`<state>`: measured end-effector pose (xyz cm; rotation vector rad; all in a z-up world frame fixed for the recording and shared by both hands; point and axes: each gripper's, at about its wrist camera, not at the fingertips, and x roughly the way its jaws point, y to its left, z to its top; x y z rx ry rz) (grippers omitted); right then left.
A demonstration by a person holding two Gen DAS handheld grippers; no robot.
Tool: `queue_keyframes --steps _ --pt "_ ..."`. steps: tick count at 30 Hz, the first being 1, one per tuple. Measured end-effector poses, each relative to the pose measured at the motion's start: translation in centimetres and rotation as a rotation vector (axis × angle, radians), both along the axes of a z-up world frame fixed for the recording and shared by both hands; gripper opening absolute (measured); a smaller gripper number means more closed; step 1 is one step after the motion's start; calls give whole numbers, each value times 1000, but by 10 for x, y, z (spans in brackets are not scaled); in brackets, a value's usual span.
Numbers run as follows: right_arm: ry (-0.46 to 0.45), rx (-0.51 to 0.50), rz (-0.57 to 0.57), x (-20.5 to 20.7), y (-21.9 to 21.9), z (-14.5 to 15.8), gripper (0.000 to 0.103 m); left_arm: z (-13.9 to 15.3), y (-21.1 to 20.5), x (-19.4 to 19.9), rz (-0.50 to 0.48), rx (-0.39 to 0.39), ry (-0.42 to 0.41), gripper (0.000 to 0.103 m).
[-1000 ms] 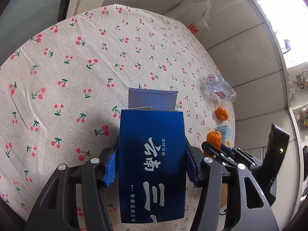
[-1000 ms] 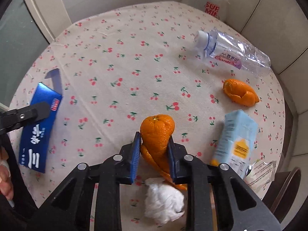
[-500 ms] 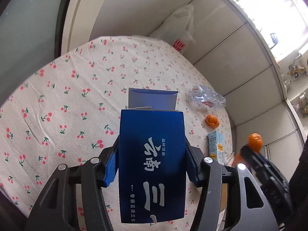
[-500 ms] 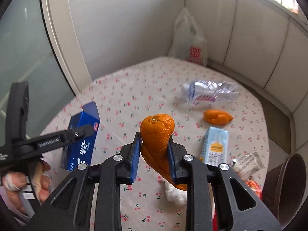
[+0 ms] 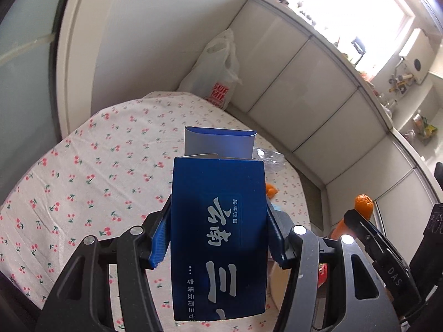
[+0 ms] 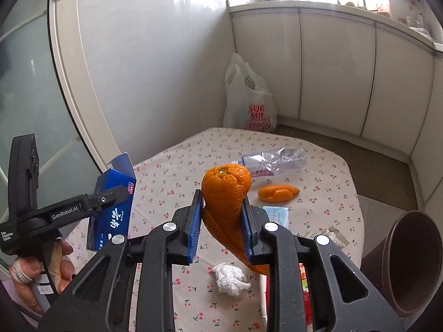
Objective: Collect trash
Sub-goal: 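Lift the blue box and orange peel and carry both toward the bin, then open the right tool to drop the peel while the left tool drops the blue box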
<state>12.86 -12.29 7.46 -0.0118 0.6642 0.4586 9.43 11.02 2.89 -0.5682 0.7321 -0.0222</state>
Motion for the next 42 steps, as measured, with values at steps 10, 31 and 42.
queue_keyframes --steps 10,31,42 --pt "-84 103 -76 -8 -38 22 24 40 -53 17 -77 63 -101 57" --pt "-116 176 -345 -8 -156 22 25 55 -181 49 -278 115 -144 57" --pt "-61 184 -534 -4 -226 15 26 45 -253 69 -372 131 -131 57"
